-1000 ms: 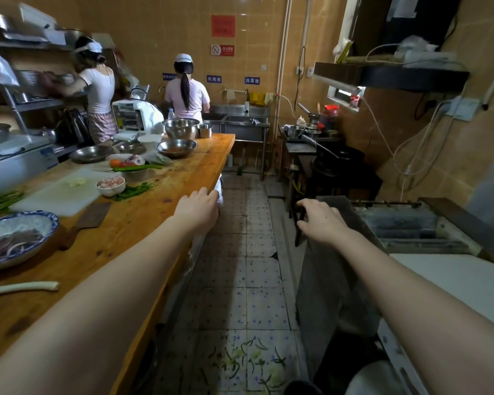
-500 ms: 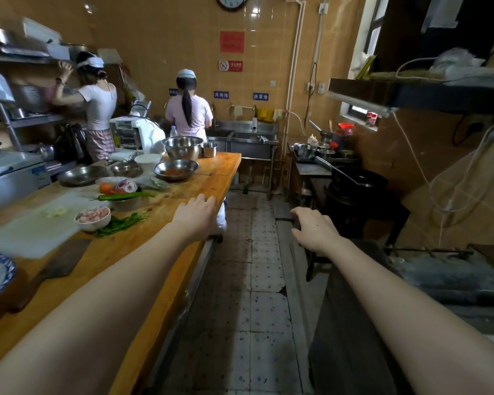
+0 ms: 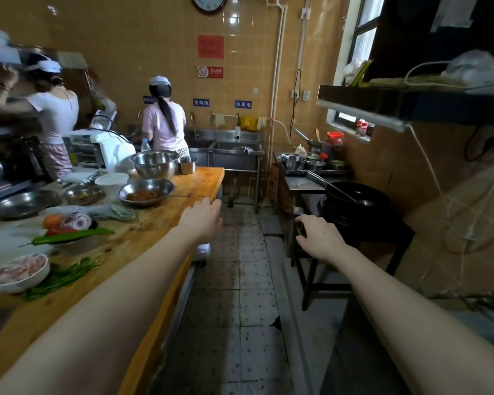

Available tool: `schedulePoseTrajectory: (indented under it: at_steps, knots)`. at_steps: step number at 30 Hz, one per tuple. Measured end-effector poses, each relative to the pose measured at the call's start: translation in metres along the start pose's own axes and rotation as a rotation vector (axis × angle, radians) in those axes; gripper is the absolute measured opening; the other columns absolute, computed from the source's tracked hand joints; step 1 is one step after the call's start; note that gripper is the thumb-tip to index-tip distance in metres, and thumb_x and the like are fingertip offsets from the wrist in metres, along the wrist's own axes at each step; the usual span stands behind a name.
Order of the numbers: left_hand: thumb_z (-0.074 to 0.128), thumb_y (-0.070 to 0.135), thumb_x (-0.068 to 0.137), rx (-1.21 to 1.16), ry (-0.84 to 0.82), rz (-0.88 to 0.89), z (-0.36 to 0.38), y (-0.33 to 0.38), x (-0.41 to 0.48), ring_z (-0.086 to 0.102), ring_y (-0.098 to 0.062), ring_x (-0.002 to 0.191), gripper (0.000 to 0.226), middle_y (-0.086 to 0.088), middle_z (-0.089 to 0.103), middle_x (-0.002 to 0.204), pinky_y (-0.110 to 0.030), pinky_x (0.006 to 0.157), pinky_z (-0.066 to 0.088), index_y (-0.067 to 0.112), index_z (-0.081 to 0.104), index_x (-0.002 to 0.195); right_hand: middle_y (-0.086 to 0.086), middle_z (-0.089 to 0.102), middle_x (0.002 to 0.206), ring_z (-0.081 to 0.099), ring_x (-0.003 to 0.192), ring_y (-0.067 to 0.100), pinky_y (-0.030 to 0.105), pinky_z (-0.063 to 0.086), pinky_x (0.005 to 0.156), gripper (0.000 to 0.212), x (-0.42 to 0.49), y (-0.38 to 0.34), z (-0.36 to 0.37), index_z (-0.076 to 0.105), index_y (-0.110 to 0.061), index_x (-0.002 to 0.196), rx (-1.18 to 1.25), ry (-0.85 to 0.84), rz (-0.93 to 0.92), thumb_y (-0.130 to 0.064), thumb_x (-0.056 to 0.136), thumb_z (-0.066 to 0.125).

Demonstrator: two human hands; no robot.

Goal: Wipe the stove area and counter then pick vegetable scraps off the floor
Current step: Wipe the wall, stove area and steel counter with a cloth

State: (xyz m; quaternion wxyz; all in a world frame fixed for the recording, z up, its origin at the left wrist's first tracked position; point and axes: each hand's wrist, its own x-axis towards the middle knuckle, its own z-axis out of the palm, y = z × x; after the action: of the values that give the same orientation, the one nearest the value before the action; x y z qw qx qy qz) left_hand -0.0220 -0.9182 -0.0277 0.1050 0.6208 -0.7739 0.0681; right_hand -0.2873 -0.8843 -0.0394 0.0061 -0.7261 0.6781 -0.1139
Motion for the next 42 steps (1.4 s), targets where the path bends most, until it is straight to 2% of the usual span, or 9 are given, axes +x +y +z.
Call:
schedulePoseTrajectory:
  at_steps: [6,9,13,18,23,30,34,42]
  knots:
    - [0.042,0.029,0.099,0.021,-0.002,-0.003,0.061,-0.018,0.132,0.051,-0.027,0.114,0.035,-0.008,0.049,0.128,-0.040,0.091,0.044,0.018,0.041,0.132,0.006,0.050,0.137,0.046,0.125,0.027,0.041,0.038,0.103,0.047,0.144,0.028,0.049,0.041,-0.019,0.137,-0.003,-0.010,-0.057,-0.026,0.091,0.052]
    - [0.042,0.030,0.099,0.042,-0.004,-0.009,0.091,-0.024,0.233,0.051,-0.029,0.116,0.038,-0.009,0.046,0.132,-0.042,0.091,0.046,0.017,0.040,0.135,0.007,0.048,0.138,0.046,0.124,0.028,0.041,0.039,0.101,0.045,0.251,0.051,0.070,0.041,-0.020,0.135,0.009,-0.015,-0.087,-0.027,0.091,0.051]
    - [0.043,0.027,0.098,0.005,0.008,-0.046,0.112,-0.030,0.390,0.051,-0.034,0.117,0.038,-0.013,0.046,0.132,-0.046,0.093,0.046,0.012,0.042,0.132,0.009,0.052,0.133,0.049,0.120,0.030,0.040,0.042,0.097,0.045,0.416,0.069,0.070,0.042,-0.018,0.134,0.171,0.073,-0.105,-0.024,0.091,0.053]
    - [0.044,0.028,0.096,-0.020,0.019,-0.077,0.129,-0.059,0.536,0.050,-0.034,0.117,0.036,-0.012,0.049,0.126,-0.045,0.090,0.044,0.013,0.044,0.128,0.009,0.053,0.132,0.047,0.120,0.032,0.042,0.039,0.097,0.045,0.578,0.077,0.057,0.042,-0.019,0.134,0.163,0.077,-0.157,-0.023,0.091,0.051]
    - [0.041,0.030,0.096,-0.038,0.012,-0.107,0.154,-0.101,0.635,0.051,-0.031,0.112,0.034,-0.010,0.048,0.123,-0.043,0.082,0.044,0.017,0.043,0.127,0.009,0.054,0.129,0.047,0.120,0.032,0.043,0.037,0.098,0.045,0.692,0.080,0.070,0.043,-0.019,0.134,0.147,0.060,-0.146,-0.022,0.090,0.050]
    - [0.041,0.029,0.097,-0.069,0.021,-0.109,0.204,-0.146,0.776,0.051,-0.027,0.115,0.036,-0.008,0.048,0.129,-0.043,0.091,0.045,0.019,0.042,0.132,0.005,0.053,0.131,0.046,0.121,0.028,0.043,0.035,0.099,0.045,0.841,0.083,0.119,0.041,-0.020,0.136,0.138,0.025,-0.183,-0.022,0.091,0.049]
    - [0.041,0.029,0.097,-0.071,0.038,-0.095,0.232,-0.182,0.866,0.052,-0.027,0.111,0.033,-0.007,0.049,0.125,-0.040,0.087,0.044,0.019,0.042,0.129,0.004,0.054,0.131,0.046,0.122,0.027,0.042,0.036,0.099,0.045,0.933,0.084,0.148,0.042,-0.019,0.135,0.089,0.044,-0.190,-0.021,0.091,0.049]
    - [0.041,0.028,0.097,-0.093,0.016,-0.073,0.281,-0.231,1.031,0.050,-0.029,0.114,0.031,-0.007,0.049,0.126,-0.042,0.091,0.043,0.020,0.043,0.126,0.003,0.054,0.130,0.044,0.123,0.026,0.040,0.034,0.099,0.042,1.085,0.090,0.182,0.044,-0.020,0.130,0.042,0.031,-0.097,-0.020,0.088,0.048]
